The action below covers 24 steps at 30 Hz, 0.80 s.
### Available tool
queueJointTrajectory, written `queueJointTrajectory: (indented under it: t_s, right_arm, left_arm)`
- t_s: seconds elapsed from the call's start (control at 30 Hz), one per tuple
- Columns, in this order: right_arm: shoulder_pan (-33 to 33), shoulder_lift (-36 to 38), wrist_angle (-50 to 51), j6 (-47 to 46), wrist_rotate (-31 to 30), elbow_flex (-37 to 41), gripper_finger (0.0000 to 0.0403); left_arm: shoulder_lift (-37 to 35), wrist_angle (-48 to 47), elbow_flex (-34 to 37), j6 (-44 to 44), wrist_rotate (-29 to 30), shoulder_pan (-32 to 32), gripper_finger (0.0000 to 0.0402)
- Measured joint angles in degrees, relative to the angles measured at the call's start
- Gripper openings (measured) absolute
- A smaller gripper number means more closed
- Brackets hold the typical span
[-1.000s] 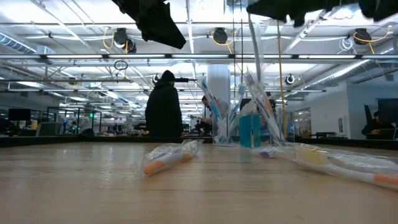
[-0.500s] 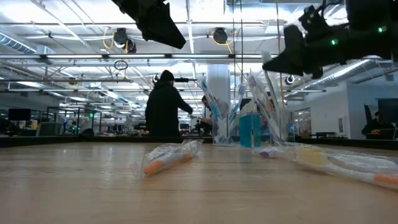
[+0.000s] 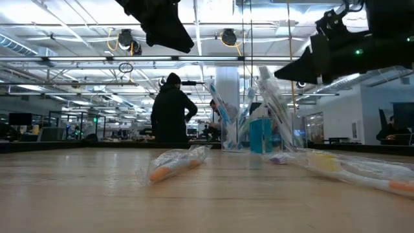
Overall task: Pick & Place toothbrushing station
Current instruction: Put the top orange toothbrush into the transparent organizer
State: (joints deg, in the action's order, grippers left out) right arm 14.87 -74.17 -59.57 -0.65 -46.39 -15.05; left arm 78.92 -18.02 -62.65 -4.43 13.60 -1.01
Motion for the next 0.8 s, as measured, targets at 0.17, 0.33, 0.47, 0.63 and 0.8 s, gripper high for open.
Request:
queueJointTrajectory:
  t_s: [0.17, 0.33, 0.47, 0.63, 0.8]
  right_arm:
    - [0.0, 0.9, -5.6, 5.8, 0.0, 0.0, 0.0135]
    - [0.0, 4.7, -5.9, 10.9, -0.2, 0.0, 0.0172]
    - [-0.1, 8.3, -6.0, 13.6, 0.0, 0.0, 0.0187]
    - [-0.2, 11.6, -5.9, 12.7, 0.5, -0.1, 0.0189]
    - [-0.3, 13.1, -5.7, 14.3, 1.5, -0.1, 0.0186]
  left_arm:
    - [0.7, 0.0, 0.0, -4.3, -3.5, 1.7, 0.0157]
    - [2.1, -0.3, 0.0, -10.2, -4.7, 4.9, 0.0157]
    - [5.2, 0.5, 0.0, -16.9, -4.6, 8.1, 0.0157]
    - [11.8, 3.9, 0.0, -29.4, -0.8, 10.9, 0.0157]
    - [18.9, 4.6, 0.0, -41.4, -1.2, 11.5, 0.0157]
